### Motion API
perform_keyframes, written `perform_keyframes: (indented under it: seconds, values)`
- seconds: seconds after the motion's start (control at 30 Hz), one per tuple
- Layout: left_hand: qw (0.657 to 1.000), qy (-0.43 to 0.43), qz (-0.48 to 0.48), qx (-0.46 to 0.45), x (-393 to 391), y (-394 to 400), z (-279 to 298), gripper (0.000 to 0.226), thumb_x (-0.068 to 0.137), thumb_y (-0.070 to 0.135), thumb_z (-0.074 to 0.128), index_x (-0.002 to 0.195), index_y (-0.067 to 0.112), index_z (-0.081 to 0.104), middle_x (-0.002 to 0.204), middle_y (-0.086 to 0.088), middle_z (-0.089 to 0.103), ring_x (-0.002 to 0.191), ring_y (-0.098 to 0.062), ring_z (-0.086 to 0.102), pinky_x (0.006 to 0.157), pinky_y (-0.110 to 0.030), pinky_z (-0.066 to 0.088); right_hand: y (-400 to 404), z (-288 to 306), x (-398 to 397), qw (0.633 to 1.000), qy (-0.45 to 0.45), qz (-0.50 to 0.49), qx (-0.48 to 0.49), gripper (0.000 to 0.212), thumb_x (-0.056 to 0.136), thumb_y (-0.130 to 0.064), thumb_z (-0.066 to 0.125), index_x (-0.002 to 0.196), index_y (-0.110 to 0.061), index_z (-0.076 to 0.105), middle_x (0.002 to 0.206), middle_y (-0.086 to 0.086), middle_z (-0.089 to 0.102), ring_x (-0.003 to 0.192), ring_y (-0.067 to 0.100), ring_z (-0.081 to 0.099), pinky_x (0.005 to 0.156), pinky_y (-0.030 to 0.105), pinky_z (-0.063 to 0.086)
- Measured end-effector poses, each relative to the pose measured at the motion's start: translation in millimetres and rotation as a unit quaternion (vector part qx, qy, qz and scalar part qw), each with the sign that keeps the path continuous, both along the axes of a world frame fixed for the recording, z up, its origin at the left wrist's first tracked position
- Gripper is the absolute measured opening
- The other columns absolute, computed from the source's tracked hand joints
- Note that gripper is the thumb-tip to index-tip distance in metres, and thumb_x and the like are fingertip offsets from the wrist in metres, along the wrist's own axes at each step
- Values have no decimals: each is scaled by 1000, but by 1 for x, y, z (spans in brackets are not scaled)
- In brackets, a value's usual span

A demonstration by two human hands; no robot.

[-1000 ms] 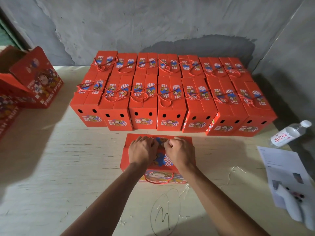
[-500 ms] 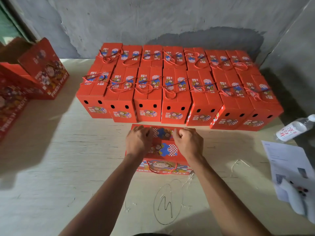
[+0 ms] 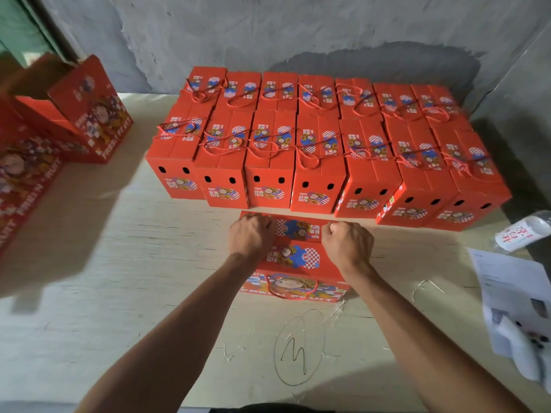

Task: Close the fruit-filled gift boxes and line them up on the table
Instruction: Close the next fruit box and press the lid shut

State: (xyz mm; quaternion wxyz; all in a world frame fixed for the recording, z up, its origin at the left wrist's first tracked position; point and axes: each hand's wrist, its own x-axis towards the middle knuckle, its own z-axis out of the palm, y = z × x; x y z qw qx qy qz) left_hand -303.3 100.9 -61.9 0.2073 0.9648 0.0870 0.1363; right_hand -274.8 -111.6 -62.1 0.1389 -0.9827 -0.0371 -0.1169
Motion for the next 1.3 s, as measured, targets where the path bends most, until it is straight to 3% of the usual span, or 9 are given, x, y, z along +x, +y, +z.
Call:
perform_keyframes:
  seconds: [0.07, 0.17, 0.23, 0.3, 0.37, 0.47, 0.7, 0.97, 1.3]
  values:
    - [1000, -3, 0, 0, 2, -1, -3, 47, 100, 26, 51, 55, 12, 49, 52, -1, 53, 44, -19, 46, 51, -27, 42, 0, 1, 2, 1000, 6, -6, -5, 49, 90, -18, 62, 45, -15, 44, 39, -7, 34, 34, 18, 34, 50, 25, 30]
    - [1000, -6, 23, 18, -2, -5, -7, 37, 102, 35, 47, 73, 17, 58, 80, 0, 62, 77, -21, 52, 78, -38, 44, -1, -2, -2, 999, -38, 4, 20, 45, 94, -18, 60, 49, -16, 55, 44, -3, 46, 40, 19, 43, 54, 31, 46]
    - [997, 13, 65, 25, -4, -6, -10, 36, 102, 49, 43, 99, 16, 58, 105, -4, 59, 97, -24, 49, 89, -42, 41, -2, -4, -7, 998, -60, -18, 32, 37, 99, -25, 56, 67, -11, 66, 67, 3, 63, 65, 23, 58, 68, 39, 50]
    - [992, 70, 108, -16, -4, -5, -9, 61, 98, 64, 43, 128, 11, 47, 127, -9, 53, 114, -29, 51, 95, -48, 48, 0, -6, -10, 996, -53, -64, 38, 28, 100, -35, 55, 95, -10, 66, 100, 9, 66, 93, 27, 59, 78, 43, 51]
    - [977, 138, 141, -85, -2, -2, -6, 85, 90, 75, 51, 141, 9, 36, 131, -13, 56, 113, -33, 60, 91, -47, 55, 0, -5, -9, 989, 27, -109, 100, 43, 100, -43, 54, 125, -8, 56, 121, 12, 62, 100, 30, 64, 77, 44, 58]
    - [962, 173, 163, -135, -1, 6, -6, 89, 78, 85, 57, 130, 13, 48, 112, -9, 70, 91, -27, 67, 75, -36, 54, -1, -3, -6, 968, 140, -149, 146, 57, 102, -51, 47, 140, -10, 43, 117, 12, 69, 92, 34, 70, 74, 40, 58]
    - [946, 177, 164, -215, -1, 15, -3, 88, 65, 86, 70, 127, 26, 56, 106, 0, 73, 86, -22, 71, 77, -40, 63, -1, -3, 0, 969, 157, -150, 121, 42, 109, -35, 35, 136, -6, 46, 119, 16, 69, 102, 40, 68, 83, 44, 52]
    - [963, 140, 185, -137, -8, 10, -7, 95, 69, 93, 57, 130, 19, 59, 108, -2, 75, 91, -25, 73, 81, -42, 62, 1, -4, 0, 982, 126, -139, 35, 22, 104, -15, 42, 117, 0, 53, 100, 19, 72, 80, 38, 71, 59, 35, 48]
    - [967, 114, 185, -131, -10, 8, -8, 102, 63, 100, 44, 125, 20, 60, 102, -1, 75, 85, -23, 74, 78, -39, 62, 1, -8, -2, 986, 98, -135, 3, 16, 103, -16, 49, 113, -4, 53, 99, 16, 73, 76, 35, 72, 56, 32, 44]
